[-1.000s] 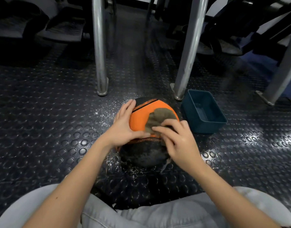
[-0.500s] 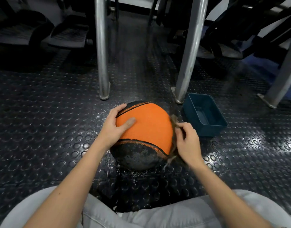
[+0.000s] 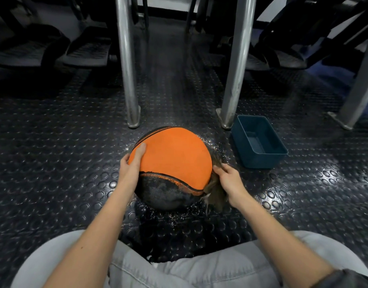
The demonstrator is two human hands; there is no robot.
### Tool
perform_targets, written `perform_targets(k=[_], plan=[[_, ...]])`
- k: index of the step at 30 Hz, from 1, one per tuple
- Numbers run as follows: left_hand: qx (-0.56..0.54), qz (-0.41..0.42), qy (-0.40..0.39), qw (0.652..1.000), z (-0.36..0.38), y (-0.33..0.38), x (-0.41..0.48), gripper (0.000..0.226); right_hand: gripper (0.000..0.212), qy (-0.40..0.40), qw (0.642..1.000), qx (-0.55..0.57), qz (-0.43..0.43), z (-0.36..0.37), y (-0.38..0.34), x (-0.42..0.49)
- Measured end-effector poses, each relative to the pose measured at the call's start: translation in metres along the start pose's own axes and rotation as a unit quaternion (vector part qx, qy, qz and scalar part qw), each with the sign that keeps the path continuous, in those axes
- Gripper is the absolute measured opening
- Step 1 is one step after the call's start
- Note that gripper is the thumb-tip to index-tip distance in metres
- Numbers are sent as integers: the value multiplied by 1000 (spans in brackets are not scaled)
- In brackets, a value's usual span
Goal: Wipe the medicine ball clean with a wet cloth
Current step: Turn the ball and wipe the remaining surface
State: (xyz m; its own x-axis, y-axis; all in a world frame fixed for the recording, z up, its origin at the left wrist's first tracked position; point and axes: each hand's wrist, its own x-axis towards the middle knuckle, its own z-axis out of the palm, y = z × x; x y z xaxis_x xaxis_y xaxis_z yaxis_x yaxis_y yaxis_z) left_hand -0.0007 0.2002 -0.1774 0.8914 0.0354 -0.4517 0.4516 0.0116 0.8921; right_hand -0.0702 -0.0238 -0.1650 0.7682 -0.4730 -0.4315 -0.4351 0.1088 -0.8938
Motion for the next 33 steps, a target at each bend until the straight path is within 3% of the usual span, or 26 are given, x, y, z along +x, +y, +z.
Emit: perform_targets(k=[5,10,13,15,17,19,21,23,25,28,30,33], plan=[[-29,-24,-32,999,-8,-1,-5,125,11,-50,999,-1,-8,6,-5,-2],[-10,-15,-28,999,-12,-5,1,116,15,-33,999,27,-29,2,-7,-4],[-25,-6,-31,999,-9,-7,-3,120,27,-26,998,24,-50,1,-7,-11],[-47,-15,-45,998,-1,-9,-8,108,30,-9,997,7,-81,-5,-8,-14],[-74,-36,-83,993,11,-13,-13,78,32,26,992,-31,-118,-16,-13,-14],[-107,-66,-125,984,25,-16,-15,63,32,59,984,-69,-156,-28,-18,-15],[-107,-83,-167,977,35,-17,-14,67,29,95,969,-119,-193,-37,-21,-17],[-40,-89,-189,977,39,-18,-10,79,29,115,955,-178,-206,-40,-20,-19],[28,-47,-171,984,43,-18,-3,80,30,115,946,-219,-211,-39,-20,-18],[31,112,-64,991,46,-11,-1,51,32,109,932,-243,-245,-31,-18,-16],[49,204,-13,978,46,-5,-2,44,31,101,924,-246,-275,-22,-15,-19],[119,349,-10,930,45,7,-21,45,31,90,900,-247,-346,-9,-9,-26]])
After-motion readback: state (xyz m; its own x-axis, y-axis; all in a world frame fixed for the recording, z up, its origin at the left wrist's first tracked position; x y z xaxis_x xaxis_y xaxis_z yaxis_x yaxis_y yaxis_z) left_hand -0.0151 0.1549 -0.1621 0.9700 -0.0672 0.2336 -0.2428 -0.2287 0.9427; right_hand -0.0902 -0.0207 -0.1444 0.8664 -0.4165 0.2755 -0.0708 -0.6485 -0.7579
